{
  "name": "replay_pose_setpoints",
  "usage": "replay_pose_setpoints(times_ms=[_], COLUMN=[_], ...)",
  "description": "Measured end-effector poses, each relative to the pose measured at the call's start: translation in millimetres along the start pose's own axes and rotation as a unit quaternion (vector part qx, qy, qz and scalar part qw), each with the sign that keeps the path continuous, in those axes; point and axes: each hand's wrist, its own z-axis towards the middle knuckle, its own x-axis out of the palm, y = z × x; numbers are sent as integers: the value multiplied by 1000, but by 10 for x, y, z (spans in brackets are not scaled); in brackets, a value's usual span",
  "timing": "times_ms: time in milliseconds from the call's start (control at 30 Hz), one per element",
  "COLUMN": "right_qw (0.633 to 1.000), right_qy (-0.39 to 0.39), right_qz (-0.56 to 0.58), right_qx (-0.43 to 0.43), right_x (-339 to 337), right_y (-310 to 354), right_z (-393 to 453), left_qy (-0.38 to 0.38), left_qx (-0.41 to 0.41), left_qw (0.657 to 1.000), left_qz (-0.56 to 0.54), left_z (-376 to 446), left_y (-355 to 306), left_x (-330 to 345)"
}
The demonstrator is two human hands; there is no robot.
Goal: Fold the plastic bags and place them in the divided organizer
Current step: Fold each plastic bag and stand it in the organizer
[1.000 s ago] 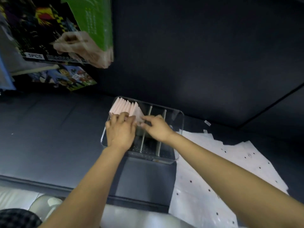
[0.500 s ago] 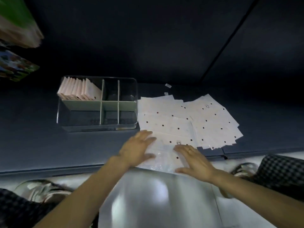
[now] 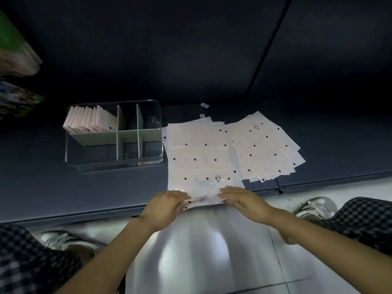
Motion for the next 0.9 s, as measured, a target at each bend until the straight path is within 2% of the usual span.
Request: replay_pose_setpoints(times_ms=[100, 200, 300, 400, 433, 500, 567, 667, 800, 900], right_qw=[993, 984, 974, 976, 976, 975, 974, 971, 963, 958], right_qy=[95, 110, 36, -56, -78, -102, -122, -139, -164, -167], right_qz=[66, 137, 221, 204, 192, 172, 151, 126, 104, 97], right_qx=[24, 36, 42, 57, 67, 92, 120, 150, 188, 212], right_x=[-350, -619, -819, -918, -918, -882, -835, -782, -720, -677], right_y=[109, 113, 121, 135, 117, 84, 59, 29, -37, -65], right_z=[4, 96, 264, 528, 635, 847, 1034, 1257, 1439, 1503], left_qy=[30, 2, -133, -319, -360, -397, -376, -285, -145, -53], left_qx=[-26, -34, -55, -45, -27, 13, 45, 73, 28, 3], left_qw=[999, 994, 978, 939, 928, 917, 925, 955, 982, 989], left_qz=[-33, -103, -154, -119, -97, -47, -9, 41, 116, 141], left_z=[28, 89, 164, 193, 201, 229, 265, 293, 271, 270], left_y=[-150, -265, -291, -288, -287, -296, -319, -356, -288, -139], left_x=[-240, -460, -614, -645, -617, -520, -374, -94, 217, 365])
